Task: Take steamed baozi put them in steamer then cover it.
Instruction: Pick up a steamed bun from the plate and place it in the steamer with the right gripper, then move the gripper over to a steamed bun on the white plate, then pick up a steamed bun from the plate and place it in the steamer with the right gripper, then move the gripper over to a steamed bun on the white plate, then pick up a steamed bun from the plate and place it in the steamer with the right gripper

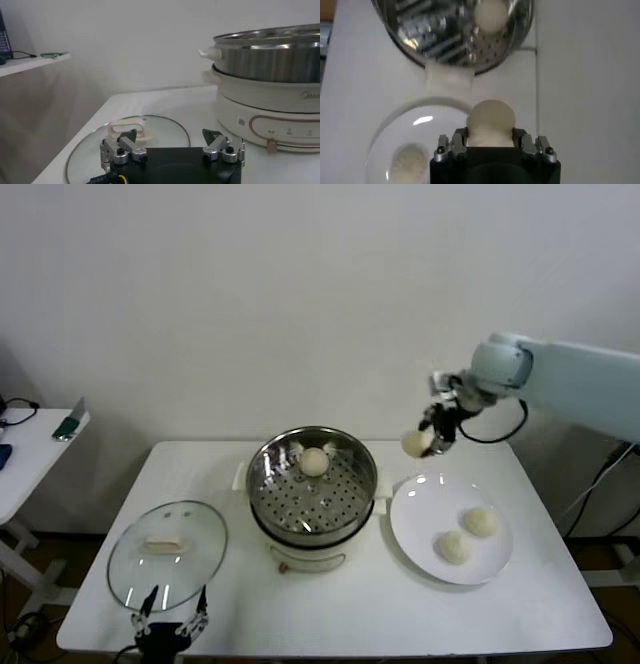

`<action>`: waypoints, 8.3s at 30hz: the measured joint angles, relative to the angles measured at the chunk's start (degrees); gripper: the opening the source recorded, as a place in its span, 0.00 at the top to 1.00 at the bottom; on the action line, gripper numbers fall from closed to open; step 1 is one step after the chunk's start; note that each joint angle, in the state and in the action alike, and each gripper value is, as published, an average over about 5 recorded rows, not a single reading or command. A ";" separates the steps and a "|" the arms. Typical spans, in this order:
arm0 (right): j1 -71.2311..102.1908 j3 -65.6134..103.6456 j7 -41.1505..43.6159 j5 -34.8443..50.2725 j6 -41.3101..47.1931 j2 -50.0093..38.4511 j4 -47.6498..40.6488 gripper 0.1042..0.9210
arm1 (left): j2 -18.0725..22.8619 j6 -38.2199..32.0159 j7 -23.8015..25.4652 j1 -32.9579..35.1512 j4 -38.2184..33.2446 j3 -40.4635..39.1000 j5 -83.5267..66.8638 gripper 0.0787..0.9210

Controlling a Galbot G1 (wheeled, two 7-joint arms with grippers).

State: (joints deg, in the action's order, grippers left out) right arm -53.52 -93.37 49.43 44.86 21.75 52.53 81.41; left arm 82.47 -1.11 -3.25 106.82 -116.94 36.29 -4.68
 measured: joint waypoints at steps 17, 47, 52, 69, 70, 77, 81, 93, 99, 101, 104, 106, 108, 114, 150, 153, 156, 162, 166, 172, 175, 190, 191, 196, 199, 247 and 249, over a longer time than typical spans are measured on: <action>7.15 4.17 -12.90 6.06 9.57 20.36 0.25 0.40 | -0.06 0.15 0.03 -0.30 0.34 0.35 -0.12 0.12; 13.85 3.90 -16.19 3.05 10.23 24.47 -4.51 0.12 | -0.33 0.09 0.00 0.39 -0.32 0.10 0.26 0.12; 6.71 0.13 -8.74 3.21 4.56 16.75 -1.41 0.12 | -0.34 0.39 0.01 0.42 -0.77 -0.04 0.31 0.12; 1.93 -12.36 3.22 -13.27 -3.06 -15.50 9.07 0.12 | -0.02 1.63 0.85 -0.60 -1.96 -0.64 0.31 0.12; 3.57 -11.57 3.18 -14.44 -2.98 -16.52 9.03 0.12 | 0.06 1.63 0.84 -0.58 -2.00 -0.61 0.34 0.12; 16.87 -2.74 1.78 -21.04 -1.70 -19.96 6.28 0.12 | 0.45 1.43 0.64 -0.26 -1.86 -0.28 0.54 0.12; 23.89 2.47 0.64 -23.44 -0.92 -19.93 3.74 0.12 | 0.67 1.41 0.62 -0.12 -1.86 -0.20 0.68 0.12; 36.44 12.31 -2.13 -25.50 0.92 -16.93 -1.96 0.12 | 0.53 1.27 0.51 0.02 -1.31 0.08 0.72 0.12; 38.88 14.45 -3.08 -25.83 1.27 -16.08 -3.27 0.17 | 0.49 1.27 0.51 -0.22 -1.30 -0.11 0.71 0.12; 39.23 14.72 -3.09 -25.88 1.29 -16.02 -3.40 0.20 | 0.49 1.28 0.51 -0.23 -1.33 -0.18 0.71 0.12; 39.50 15.08 -2.95 -25.79 1.20 -15.91 -3.54 0.22 | 0.49 1.29 0.50 -0.20 -1.40 -0.24 0.72 0.12; 39.54 15.27 -2.75 -25.73 1.03 -15.83 -3.57 0.23 | 0.49 1.29 0.49 -0.16 -1.43 -0.25 0.74 0.12; 39.26 15.26 -2.38 -25.77 0.71 -15.79 -3.50 0.24 | 0.49 1.28 0.49 -0.07 -1.49 -0.26 0.78 0.12; 33.58 12.37 0.51 -25.73 -1.97 -14.98 -3.56 0.24 | 0.48 1.24 0.45 0.22 -1.95 -0.12 0.87 0.12; 9.02 5.20 5.46 -40.87 -31.29 19.67 9.05 0.24 | 1.41 1.24 0.12 0.65 -3.38 0.88 1.11 0.12; 11.33 4.97 4.93 -43.37 -31.73 20.65 7.95 0.24 | 1.41 1.24 0.06 0.58 -3.29 1.00 1.04 0.12; 13.18 4.89 4.51 -45.52 -32.10 21.29 6.77 0.24 | 1.45 1.24 0.05 0.58 -3.28 1.00 1.02 0.12; 15.28 4.87 3.93 -47.89 -32.58 22.14 5.29 0.24 | 1.51 1.15 0.01 0.79 -3.28 0.90 1.05 0.12; 15.82 4.82 3.70 -48.31 -33.02 22.31 5.01 0.18 | 1.49 1.13 -0.01 0.99 -3.31 0.91 1.10 0.12; 14.53 5.04 4.68 -46.35 -34.04 21.67 4.14 0.12 | 1.38 1.18 0.01 1.18 -3.56 0.77 1.40 0.12; 12.50 5.00 6.36 -43.79 -34.59 20.59 2.98 0.12 | 1.27 1.19 0.04 1.26 -3.62 0.68 1.64 0.12; 1.34 -4.03 13.42 -24.57 -26.54 2.44 -6.38 0.12 | 0.61 1.35 0.38 0.55 -3.44 0.22 1.77 0.12; 1.50 -4.49 13.40 -24.29 -25.52 0.65 -6.66 0.12 | 0.59 1.40 0.43 0.49 -3.48 0.25 1.73 0.12; 5.49 -4.00 12.68 -25.32 -21.07 -7.34 -8.60 0.12 | 0.57 1.62 0.65 0.26 -3.65 0.37 1.59 0.12; 9.89 -1.43 11.91 -26.99 -19.00 -10.53 -10.18 0.12 | 0.61 1.66 0.72 0.25 -3.63 0.46 1.55 0.12; 35.22 19.01 8.11 -31.33 -12.08 -11.85 -21.98 0.27 | 0.96 1.81 0.79 0.77 -3.12 0.81 1.74 0.12; 30.58 15.74 8.24 -28.73 -11.48 -11.71 -19.72 0.27 | 0.79 1.89 0.81 0.65 -3.24 0.71 1.73 0.12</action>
State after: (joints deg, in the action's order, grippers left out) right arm -22.94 -77.63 57.67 16.13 10.28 40.82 61.69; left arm 83.26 0.79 -2.45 107.47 -120.18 36.99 -2.95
